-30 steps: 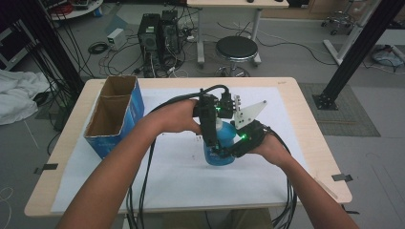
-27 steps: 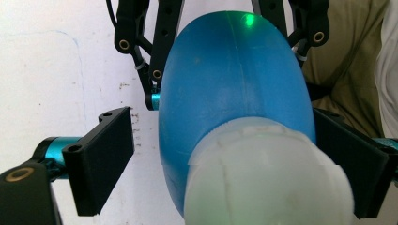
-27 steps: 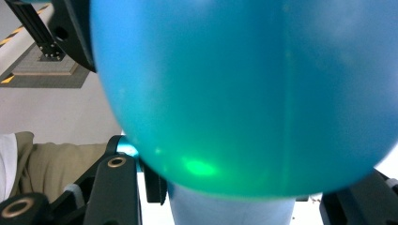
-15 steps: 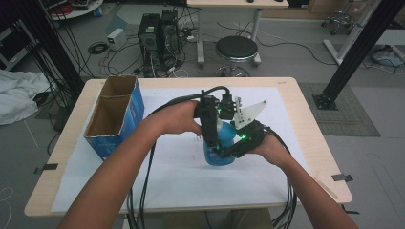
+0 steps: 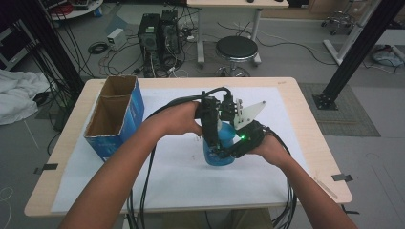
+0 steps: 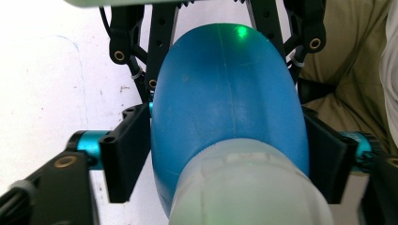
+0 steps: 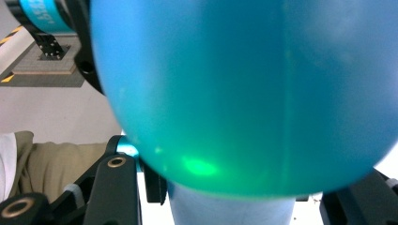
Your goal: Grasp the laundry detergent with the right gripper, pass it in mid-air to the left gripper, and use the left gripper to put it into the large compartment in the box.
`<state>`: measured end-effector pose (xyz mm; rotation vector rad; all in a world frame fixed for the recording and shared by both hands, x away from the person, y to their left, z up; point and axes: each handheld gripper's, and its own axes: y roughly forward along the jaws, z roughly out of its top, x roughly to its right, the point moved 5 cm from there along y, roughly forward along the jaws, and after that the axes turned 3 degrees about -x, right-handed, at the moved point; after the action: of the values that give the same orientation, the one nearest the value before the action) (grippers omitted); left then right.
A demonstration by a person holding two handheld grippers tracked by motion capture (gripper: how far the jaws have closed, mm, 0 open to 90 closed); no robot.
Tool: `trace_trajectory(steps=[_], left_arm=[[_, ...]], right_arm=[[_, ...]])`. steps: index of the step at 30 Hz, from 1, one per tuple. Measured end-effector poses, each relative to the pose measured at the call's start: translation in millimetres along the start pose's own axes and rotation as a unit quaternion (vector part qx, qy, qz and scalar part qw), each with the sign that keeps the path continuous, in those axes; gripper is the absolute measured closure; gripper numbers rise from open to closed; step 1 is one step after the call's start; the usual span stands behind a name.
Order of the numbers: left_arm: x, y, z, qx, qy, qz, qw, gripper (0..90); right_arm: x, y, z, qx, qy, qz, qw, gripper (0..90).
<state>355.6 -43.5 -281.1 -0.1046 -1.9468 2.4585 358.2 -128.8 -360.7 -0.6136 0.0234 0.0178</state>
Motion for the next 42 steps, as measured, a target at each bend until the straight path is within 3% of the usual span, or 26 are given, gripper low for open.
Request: trace_trajectory(steps=[9, 21, 26, 33, 37, 40, 42], left_arm=[[1.3, -0.8, 0.3, 0.003, 0.007, 0.002, 1.0000, 36.9], [4.3, -2.4, 0.7, 0.002, 0.010, 0.005, 0.9999, 37.2], [6.2, -2.5, 3.2, -0.004, 0.014, 0.009, 0.9998, 37.5], [6.5, -3.3, -0.3, -0.011, 0.008, 0.007, 0.9999, 37.5], [3.1, -8.3, -6.7, -0.006, -0.004, 0.013, 0.9999, 37.5], [1.6, -10.3, -10.7, -0.007, -0.010, 0.015, 0.9998, 37.5], [0.6, -11.5, -13.1, -0.008, -0.014, 0.016, 0.9997, 37.5]], right_arm=[[-0.5, 0.0, -0.6, 0.000, 0.003, 0.002, 1.0000, 44.6], [-1.8, 0.1, -0.4, 0.002, -0.004, 0.005, 1.0000, 44.5], [-3.0, -0.6, 0.7, -0.005, -0.015, -0.006, 0.9999, 43.1], [-6.1, -8.3, -0.2, -0.029, -0.031, -0.023, 0.9988, 22.9], [-7.0, -14.0, -8.0, -0.052, -0.025, -0.015, 0.9982, 22.2], [-7.1, -18.1, -10.8, -0.068, -0.016, -0.022, 0.9973, 12.0], [-7.7, -20.6, -12.9, -0.083, -0.013, -0.026, 0.9961, 11.9]])
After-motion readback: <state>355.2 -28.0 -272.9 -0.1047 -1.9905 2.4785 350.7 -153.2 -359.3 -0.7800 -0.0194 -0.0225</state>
